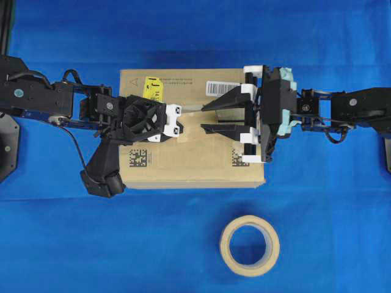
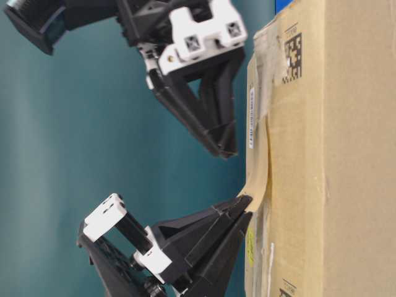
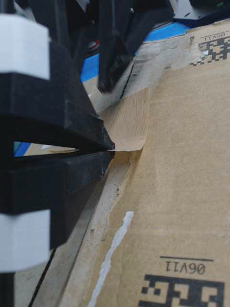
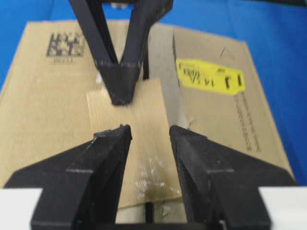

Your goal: Apply tape along the seams of the closed cardboard box to seal it securely.

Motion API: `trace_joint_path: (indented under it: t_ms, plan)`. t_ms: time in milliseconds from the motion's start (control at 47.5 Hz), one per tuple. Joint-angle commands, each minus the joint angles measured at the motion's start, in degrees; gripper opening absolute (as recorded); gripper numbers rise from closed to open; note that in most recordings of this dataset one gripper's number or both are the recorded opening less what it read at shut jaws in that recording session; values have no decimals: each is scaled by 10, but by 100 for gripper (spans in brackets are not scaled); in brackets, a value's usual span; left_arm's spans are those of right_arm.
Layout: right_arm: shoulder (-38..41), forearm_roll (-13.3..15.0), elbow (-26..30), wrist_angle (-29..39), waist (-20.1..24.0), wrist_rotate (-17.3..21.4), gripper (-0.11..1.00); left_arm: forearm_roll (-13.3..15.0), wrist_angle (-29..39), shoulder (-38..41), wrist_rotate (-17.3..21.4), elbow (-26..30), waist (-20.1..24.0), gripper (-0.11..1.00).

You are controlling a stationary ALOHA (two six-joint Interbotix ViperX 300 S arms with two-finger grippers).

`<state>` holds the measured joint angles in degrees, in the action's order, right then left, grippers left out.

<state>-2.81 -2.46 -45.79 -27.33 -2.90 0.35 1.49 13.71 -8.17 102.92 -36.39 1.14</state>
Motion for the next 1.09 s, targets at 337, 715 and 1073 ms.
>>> trace_joint_path:
  t_ms: [337,715,1073]
  plan:
    - [29,-2,8,11,0,0,47,-1,-3,-7,-4,7,4,0]
    - [32,-17,10,25,-1,0,47,1,-2,-7,-21,6,17,0]
    - [32,-33,11,25,-1,0,47,1,-2,-7,-28,8,25,23]
